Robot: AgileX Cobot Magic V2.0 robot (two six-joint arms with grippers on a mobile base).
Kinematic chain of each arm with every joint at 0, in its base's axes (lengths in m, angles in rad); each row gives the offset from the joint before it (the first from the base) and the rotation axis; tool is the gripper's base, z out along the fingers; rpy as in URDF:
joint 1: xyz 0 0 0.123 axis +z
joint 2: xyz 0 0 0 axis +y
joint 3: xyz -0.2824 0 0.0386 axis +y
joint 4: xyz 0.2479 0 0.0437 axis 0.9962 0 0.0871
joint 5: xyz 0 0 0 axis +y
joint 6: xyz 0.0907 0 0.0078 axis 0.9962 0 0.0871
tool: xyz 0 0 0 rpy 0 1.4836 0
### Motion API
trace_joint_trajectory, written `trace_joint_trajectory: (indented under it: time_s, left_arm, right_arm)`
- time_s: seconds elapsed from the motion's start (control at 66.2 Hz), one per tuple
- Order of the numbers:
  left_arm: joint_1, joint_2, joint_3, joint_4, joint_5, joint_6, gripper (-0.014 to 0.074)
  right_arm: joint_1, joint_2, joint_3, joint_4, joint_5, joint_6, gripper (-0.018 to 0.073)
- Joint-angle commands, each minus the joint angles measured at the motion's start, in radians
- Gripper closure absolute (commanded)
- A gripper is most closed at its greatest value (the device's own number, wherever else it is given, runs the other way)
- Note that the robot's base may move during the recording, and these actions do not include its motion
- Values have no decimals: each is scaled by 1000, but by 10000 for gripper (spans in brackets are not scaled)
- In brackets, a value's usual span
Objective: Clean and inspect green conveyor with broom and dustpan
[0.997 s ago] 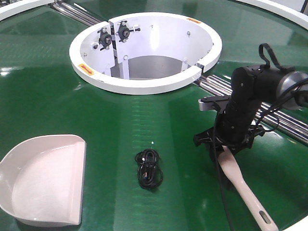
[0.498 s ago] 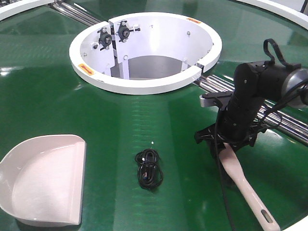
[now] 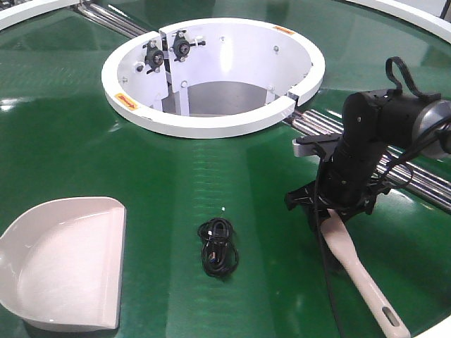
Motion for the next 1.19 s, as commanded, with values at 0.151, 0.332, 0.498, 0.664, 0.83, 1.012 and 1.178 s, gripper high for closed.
trace_joint_trajectory:
  time_s: [0.151, 0.332, 0.498, 0.664, 0.83, 1.012, 1.178]
  left_arm:
    - [-9, -1, -35, 17, -64, -7, 27]
    - [-9, -1, -35, 9, 51, -6, 27]
    - [-9, 32, -37, 9, 328, -5, 27]
    - [-9, 115, -38, -25, 527, -3, 27]
    - [-9, 266, -108, -70, 728, 5, 27]
    - [-7, 435, -248, -61, 849, 5, 27]
    - [2, 543, -314, -61, 849, 14, 27]
  right_arm:
    - [-1, -58, -27, -7, -2, -6, 569]
    - [-1, -58, -27, -7, -2, -6, 569]
    - [-1, -58, -27, -7, -1, -6, 569]
    - [-1, -58, -27, -7, -1, -6, 569]
    - [-1, -58, -27, -7, -1, -6, 569]
    - [-1, -58, -27, -6, 3, -6, 569]
    - [-1, -58, -27, -6, 3, -6, 569]
